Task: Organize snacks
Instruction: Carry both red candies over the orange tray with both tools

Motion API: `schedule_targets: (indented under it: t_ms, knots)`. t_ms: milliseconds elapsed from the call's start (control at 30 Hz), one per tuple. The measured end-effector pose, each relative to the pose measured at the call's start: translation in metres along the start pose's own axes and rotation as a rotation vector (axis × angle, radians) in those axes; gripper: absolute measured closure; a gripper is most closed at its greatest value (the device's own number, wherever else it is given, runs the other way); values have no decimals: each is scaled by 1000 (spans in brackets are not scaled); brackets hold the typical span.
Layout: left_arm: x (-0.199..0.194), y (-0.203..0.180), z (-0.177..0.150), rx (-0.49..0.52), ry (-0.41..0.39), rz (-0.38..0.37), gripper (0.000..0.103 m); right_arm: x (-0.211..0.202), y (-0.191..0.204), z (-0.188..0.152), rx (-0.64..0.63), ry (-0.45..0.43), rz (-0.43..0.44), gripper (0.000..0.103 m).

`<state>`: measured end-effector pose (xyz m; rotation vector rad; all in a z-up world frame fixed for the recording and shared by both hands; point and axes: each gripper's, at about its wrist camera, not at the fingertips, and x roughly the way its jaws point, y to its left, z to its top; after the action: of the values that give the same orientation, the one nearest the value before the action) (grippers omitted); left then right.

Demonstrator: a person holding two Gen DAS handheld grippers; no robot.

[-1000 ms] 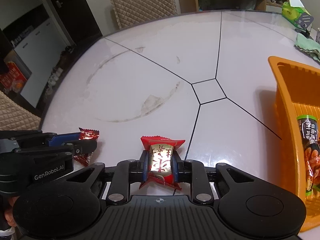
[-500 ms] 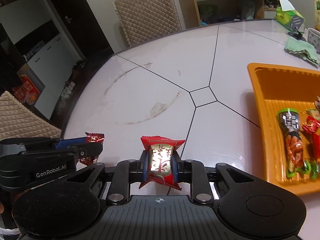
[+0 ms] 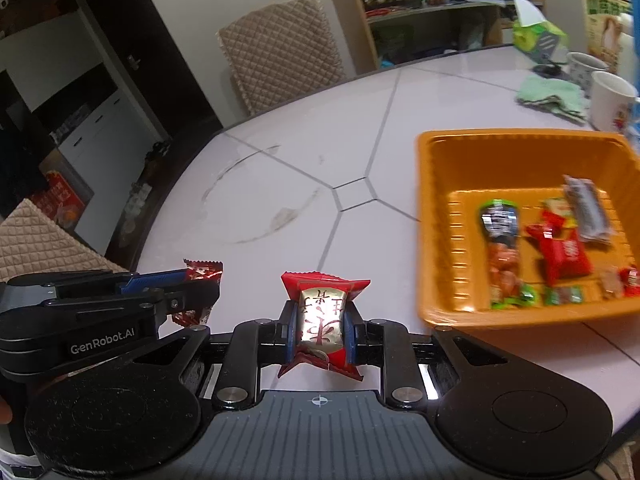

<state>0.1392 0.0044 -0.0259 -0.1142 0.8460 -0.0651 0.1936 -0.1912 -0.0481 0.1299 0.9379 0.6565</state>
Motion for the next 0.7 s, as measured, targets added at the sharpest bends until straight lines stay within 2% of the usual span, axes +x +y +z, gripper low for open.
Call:
schedule_targets:
  t_ms: [433, 700]
  knots:
    - [23, -92, 28, 100, -22, -82, 85, -73, -89, 0, 98, -86, -136, 80]
    - [44, -127, 53, 133, -36, -89, 85, -97, -137, 17, 115, -133, -209, 80]
